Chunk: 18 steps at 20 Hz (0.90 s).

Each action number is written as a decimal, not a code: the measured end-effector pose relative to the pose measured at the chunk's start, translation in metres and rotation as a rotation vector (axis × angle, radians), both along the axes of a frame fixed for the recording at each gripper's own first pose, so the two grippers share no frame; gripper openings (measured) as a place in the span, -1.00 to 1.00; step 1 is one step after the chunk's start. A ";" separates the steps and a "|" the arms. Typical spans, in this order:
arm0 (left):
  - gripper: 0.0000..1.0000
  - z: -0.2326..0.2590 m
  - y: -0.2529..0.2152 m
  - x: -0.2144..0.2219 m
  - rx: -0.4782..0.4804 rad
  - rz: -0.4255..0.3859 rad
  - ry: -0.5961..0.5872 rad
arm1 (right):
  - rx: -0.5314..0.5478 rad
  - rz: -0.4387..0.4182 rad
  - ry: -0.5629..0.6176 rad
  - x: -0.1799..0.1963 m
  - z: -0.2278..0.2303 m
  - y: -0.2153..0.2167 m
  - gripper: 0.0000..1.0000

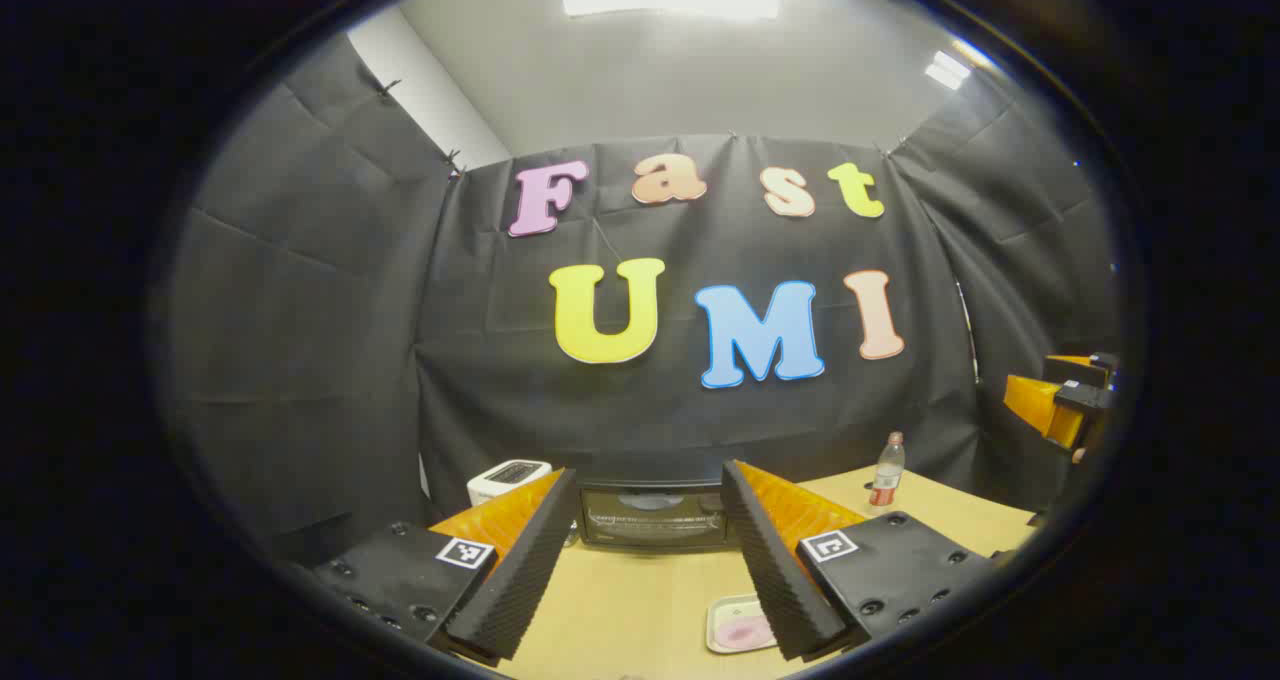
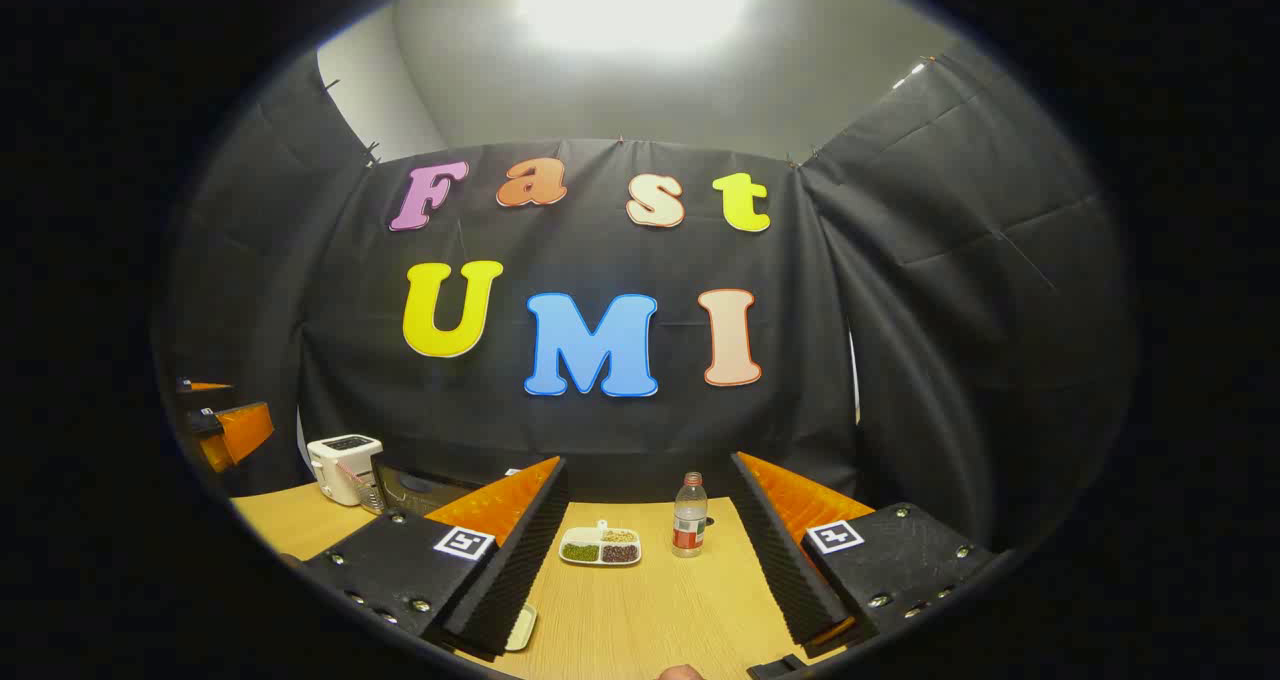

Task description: Open the electric oven with the left hand, put the food in, and close the electric oven.

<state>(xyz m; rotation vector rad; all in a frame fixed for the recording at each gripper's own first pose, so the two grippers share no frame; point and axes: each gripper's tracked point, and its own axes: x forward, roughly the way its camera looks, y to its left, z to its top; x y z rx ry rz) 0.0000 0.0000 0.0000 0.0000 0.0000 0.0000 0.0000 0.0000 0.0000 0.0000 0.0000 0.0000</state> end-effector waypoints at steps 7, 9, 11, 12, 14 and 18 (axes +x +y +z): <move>1.00 0.004 -0.009 0.003 0.007 0.008 -0.006 | -0.003 0.007 0.002 0.002 -0.001 -0.010 0.96; 1.00 0.006 -0.012 0.002 0.014 0.011 -0.010 | -0.002 0.013 0.000 0.002 -0.001 -0.012 0.96; 1.00 0.008 -0.017 0.001 0.020 0.014 -0.014 | -0.002 0.021 0.000 0.003 -0.002 -0.014 0.96; 1.00 0.007 -0.020 0.001 0.020 0.017 -0.015 | -0.002 0.026 0.001 0.003 -0.003 -0.016 0.96; 1.00 0.007 -0.026 0.000 0.012 0.022 -0.013 | 0.002 0.036 0.000 0.004 -0.004 -0.018 0.96; 1.00 0.006 -0.034 0.002 0.013 0.038 -0.008 | 0.018 0.068 -0.003 0.006 -0.008 -0.021 0.96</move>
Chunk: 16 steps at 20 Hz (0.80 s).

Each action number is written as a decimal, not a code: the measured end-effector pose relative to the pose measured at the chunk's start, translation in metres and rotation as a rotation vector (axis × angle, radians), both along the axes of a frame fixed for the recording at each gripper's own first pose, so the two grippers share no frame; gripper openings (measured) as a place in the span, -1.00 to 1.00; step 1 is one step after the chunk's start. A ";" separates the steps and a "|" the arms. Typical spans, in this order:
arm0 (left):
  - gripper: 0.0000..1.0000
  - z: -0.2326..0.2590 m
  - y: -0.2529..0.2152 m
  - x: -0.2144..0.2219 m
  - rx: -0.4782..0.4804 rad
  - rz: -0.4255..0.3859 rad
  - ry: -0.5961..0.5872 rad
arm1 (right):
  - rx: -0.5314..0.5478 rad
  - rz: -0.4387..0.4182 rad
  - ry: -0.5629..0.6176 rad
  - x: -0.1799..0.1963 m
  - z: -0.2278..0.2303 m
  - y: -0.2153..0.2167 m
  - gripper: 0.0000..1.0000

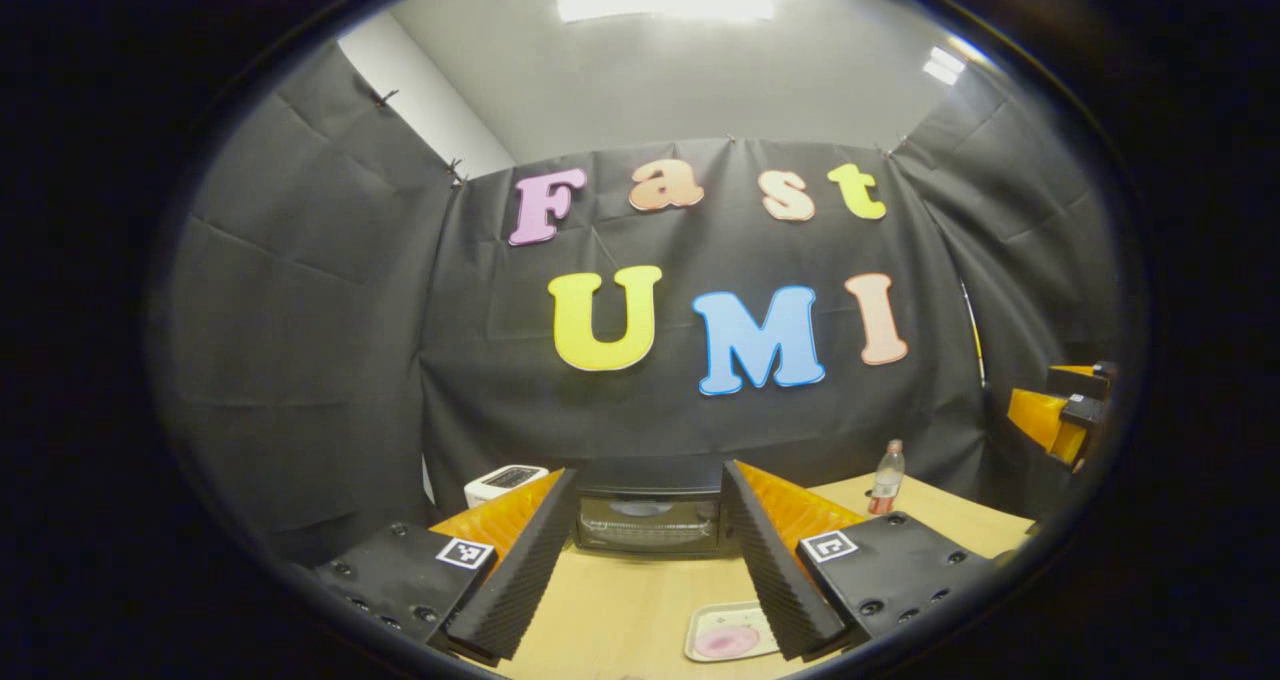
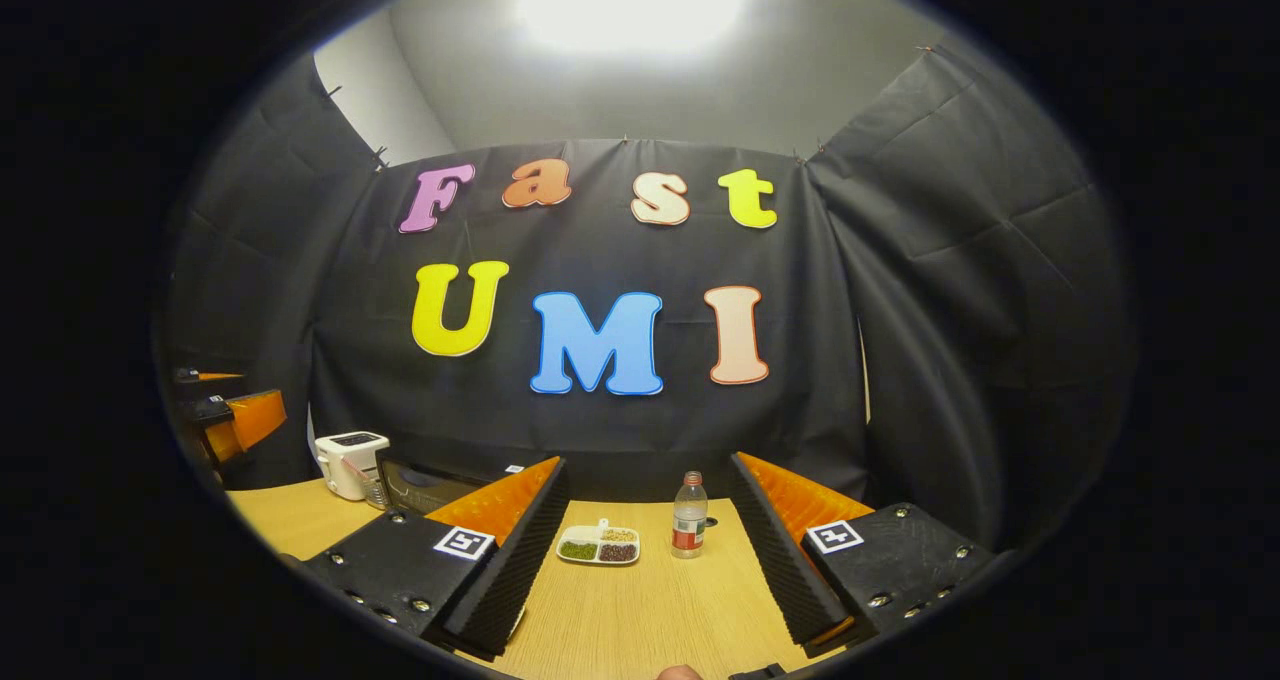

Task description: Open the electric oven with the left hand, put the food in, and close the electric oven.

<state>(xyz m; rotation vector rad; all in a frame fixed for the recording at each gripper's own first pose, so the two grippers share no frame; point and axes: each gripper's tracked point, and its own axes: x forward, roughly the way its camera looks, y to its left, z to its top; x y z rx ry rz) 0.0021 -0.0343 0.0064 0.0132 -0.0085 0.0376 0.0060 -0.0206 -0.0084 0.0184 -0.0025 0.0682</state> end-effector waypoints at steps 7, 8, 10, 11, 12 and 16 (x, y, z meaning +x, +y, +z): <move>1.00 -0.005 0.014 0.036 0.018 0.036 0.005 | 0.017 0.077 0.027 0.004 -0.019 0.017 0.96; 1.00 -0.009 0.017 0.046 0.018 0.036 0.010 | 0.010 0.080 0.026 0.008 -0.020 0.019 0.96; 1.00 -0.012 0.021 0.071 0.015 0.026 0.010 | 0.004 0.089 0.020 0.015 -0.018 0.028 0.96; 1.00 -0.015 0.025 0.085 0.016 0.022 0.009 | 0.004 0.090 0.019 0.019 -0.017 0.033 0.96; 1.00 -0.020 0.027 0.099 0.014 0.015 0.015 | 0.003 0.083 0.024 0.025 -0.019 0.036 0.96; 1.00 -0.038 0.032 0.158 -0.003 -0.038 0.027 | -0.026 0.031 0.018 0.045 -0.019 0.048 0.96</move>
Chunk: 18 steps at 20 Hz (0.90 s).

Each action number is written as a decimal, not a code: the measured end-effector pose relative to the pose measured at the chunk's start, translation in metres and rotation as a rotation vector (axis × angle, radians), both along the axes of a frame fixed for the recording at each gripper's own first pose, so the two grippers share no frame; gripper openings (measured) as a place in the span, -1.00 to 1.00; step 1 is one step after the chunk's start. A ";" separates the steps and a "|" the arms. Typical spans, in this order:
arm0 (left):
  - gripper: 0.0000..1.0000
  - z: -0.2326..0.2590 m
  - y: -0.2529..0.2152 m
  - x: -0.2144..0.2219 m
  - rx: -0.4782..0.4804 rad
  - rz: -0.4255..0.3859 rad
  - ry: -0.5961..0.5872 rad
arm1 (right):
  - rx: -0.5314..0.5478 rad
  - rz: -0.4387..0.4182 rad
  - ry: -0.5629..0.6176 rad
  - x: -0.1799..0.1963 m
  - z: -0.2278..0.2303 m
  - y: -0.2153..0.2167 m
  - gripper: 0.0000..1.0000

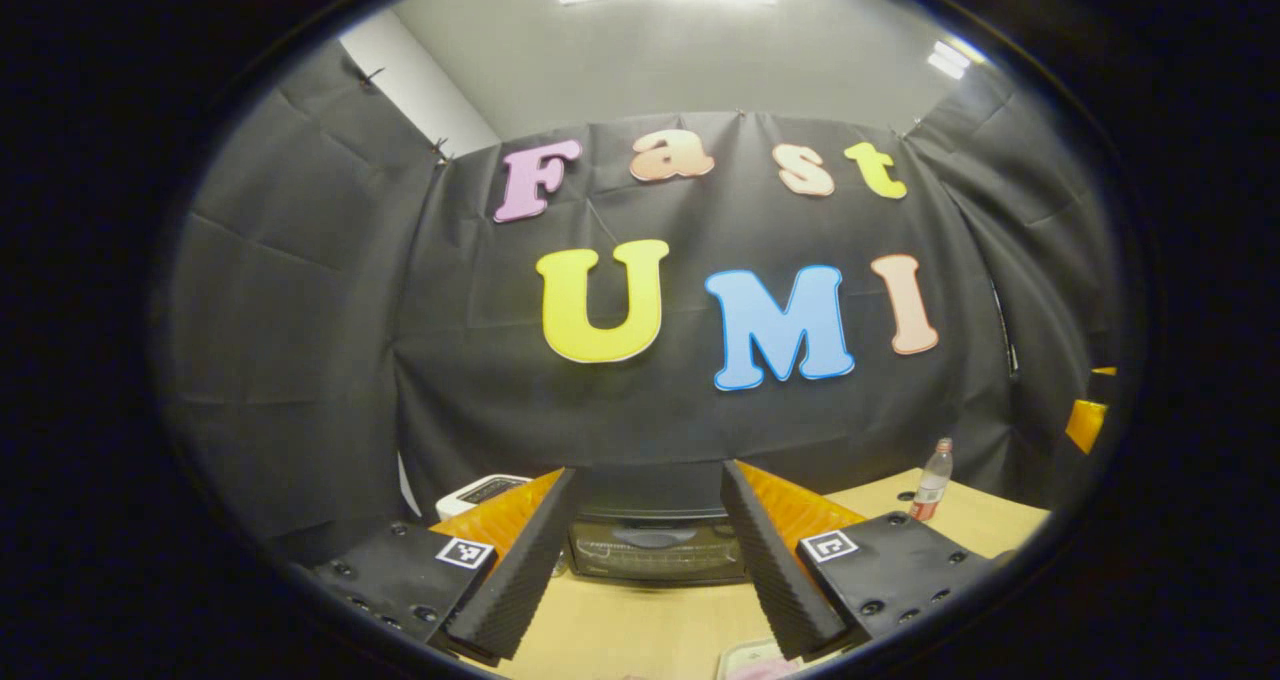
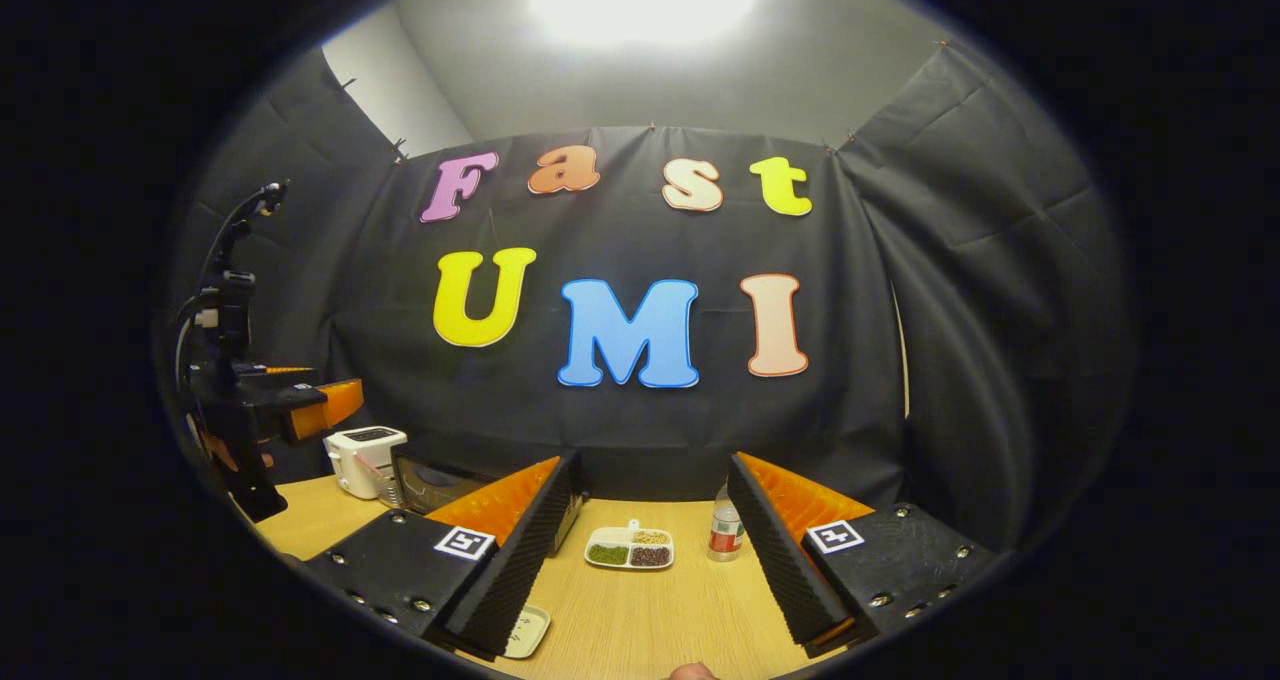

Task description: Open the electric oven with the left hand, put the food in, and close the electric oven.

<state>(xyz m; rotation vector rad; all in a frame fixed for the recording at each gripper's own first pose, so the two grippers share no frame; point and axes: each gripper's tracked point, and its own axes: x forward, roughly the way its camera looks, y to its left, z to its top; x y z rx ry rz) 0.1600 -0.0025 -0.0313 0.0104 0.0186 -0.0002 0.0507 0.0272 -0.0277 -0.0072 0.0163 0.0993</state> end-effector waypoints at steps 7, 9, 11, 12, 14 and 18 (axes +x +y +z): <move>0.87 -0.050 0.002 0.091 -0.021 -0.084 0.042 | -0.037 -0.107 0.033 0.029 -0.011 0.016 0.96; 0.92 -0.069 0.001 0.111 -0.024 -0.101 0.070 | -0.040 -0.132 0.050 0.034 -0.017 0.022 0.95; 0.92 -0.089 0.003 0.130 -0.022 -0.112 0.090 | -0.047 -0.157 0.063 0.038 -0.021 0.027 0.96; 0.95 -0.100 0.002 0.138 -0.025 -0.120 0.101 | -0.054 -0.165 0.071 0.039 -0.025 0.029 0.96; 1.00 -0.121 0.003 0.153 -0.028 -0.123 0.128 | -0.071 -0.179 0.087 0.040 -0.032 0.032 0.96; 1.00 -0.155 0.004 0.175 -0.026 -0.121 0.174 | -0.090 -0.206 0.114 0.038 -0.039 0.033 0.95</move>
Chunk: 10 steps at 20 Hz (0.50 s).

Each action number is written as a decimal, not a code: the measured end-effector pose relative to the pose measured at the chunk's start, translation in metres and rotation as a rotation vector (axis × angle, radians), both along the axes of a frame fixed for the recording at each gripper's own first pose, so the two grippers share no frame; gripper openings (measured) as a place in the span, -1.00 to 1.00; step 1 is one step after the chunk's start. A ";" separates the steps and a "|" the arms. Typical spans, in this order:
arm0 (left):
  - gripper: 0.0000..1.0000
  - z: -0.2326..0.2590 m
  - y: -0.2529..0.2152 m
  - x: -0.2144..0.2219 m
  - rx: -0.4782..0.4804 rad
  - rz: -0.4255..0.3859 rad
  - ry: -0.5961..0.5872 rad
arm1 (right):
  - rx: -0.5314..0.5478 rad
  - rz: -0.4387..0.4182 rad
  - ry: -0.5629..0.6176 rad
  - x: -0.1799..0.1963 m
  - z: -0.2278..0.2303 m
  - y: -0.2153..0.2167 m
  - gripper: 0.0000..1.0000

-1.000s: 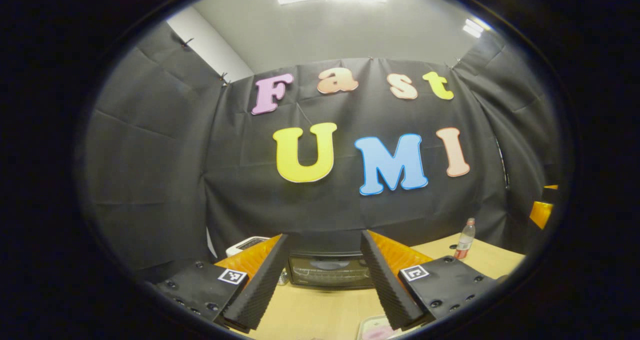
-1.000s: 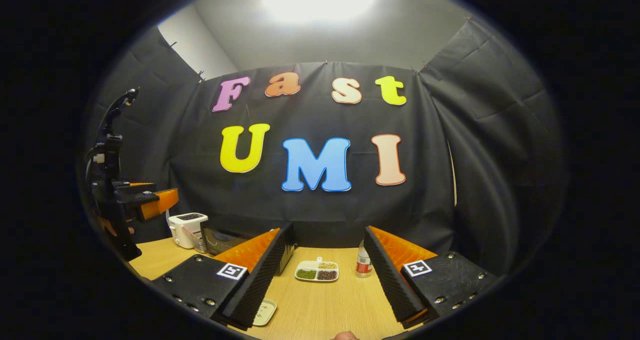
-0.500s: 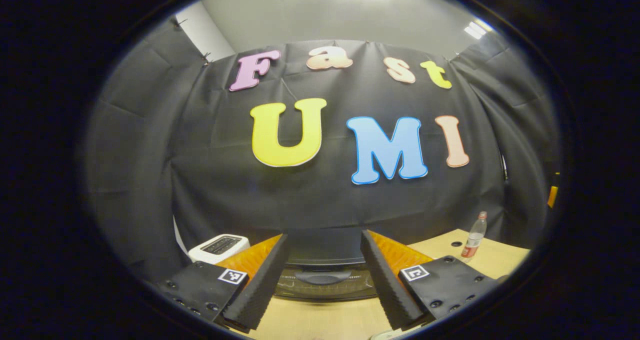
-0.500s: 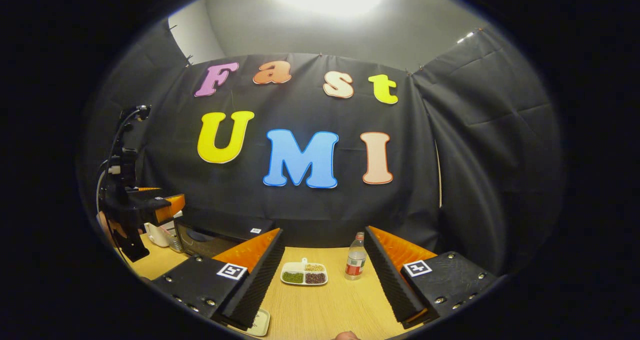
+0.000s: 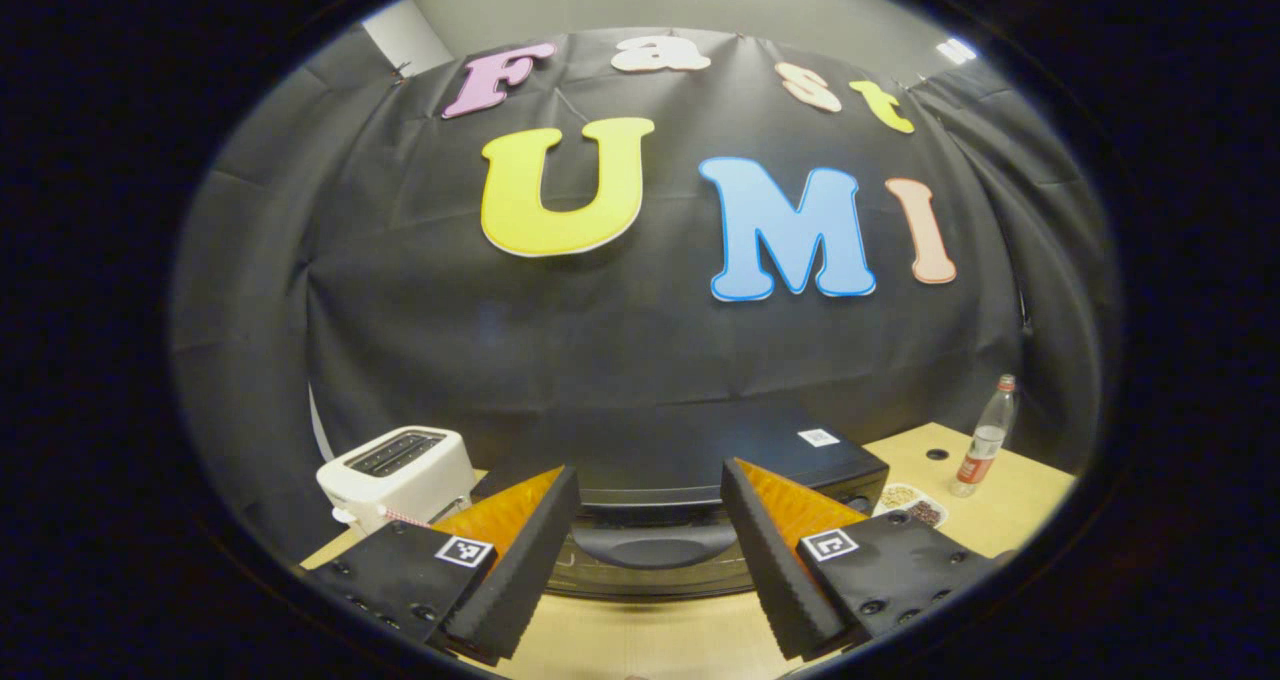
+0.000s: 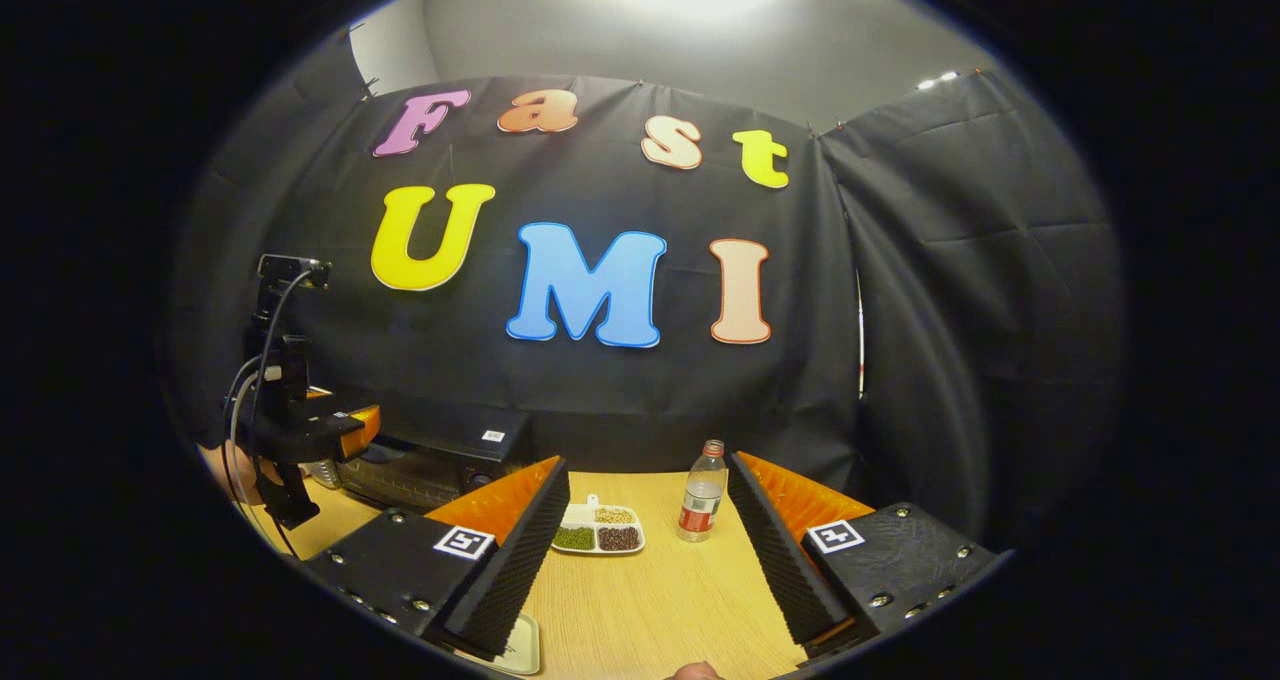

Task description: Open the electric oven with the left hand, put the food in, and close the electric oven.

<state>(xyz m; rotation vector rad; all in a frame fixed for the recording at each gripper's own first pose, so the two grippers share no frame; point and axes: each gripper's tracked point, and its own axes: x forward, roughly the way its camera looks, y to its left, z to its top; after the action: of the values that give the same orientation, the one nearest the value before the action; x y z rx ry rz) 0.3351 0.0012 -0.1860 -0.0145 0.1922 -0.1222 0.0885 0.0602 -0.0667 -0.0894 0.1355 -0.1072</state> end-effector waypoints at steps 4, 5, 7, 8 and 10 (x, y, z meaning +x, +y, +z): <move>0.92 -0.026 -0.006 0.014 0.002 -0.012 0.038 | -0.009 -0.020 0.009 -0.002 0.001 -0.004 0.96; 1.00 -0.032 -0.007 0.016 0.002 -0.013 0.048 | -0.015 -0.023 0.008 -0.003 0.002 -0.006 0.96; 1.00 -0.044 -0.010 0.020 0.009 -0.007 0.069 | -0.023 -0.025 0.005 -0.004 0.005 -0.009 0.96; 0.92 -0.050 -0.010 0.021 0.016 -0.002 0.080 | -0.027 -0.023 0.006 -0.005 0.006 -0.009 0.96; 1.00 -0.051 -0.009 0.025 0.025 0.008 0.066 | -0.038 -0.020 0.006 -0.007 0.007 -0.012 0.96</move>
<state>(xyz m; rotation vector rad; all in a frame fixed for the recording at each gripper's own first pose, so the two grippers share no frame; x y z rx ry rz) 0.3605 -0.0077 -0.2373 0.0053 0.2599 -0.1119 0.0817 0.0482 -0.0600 -0.1266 0.1403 -0.1299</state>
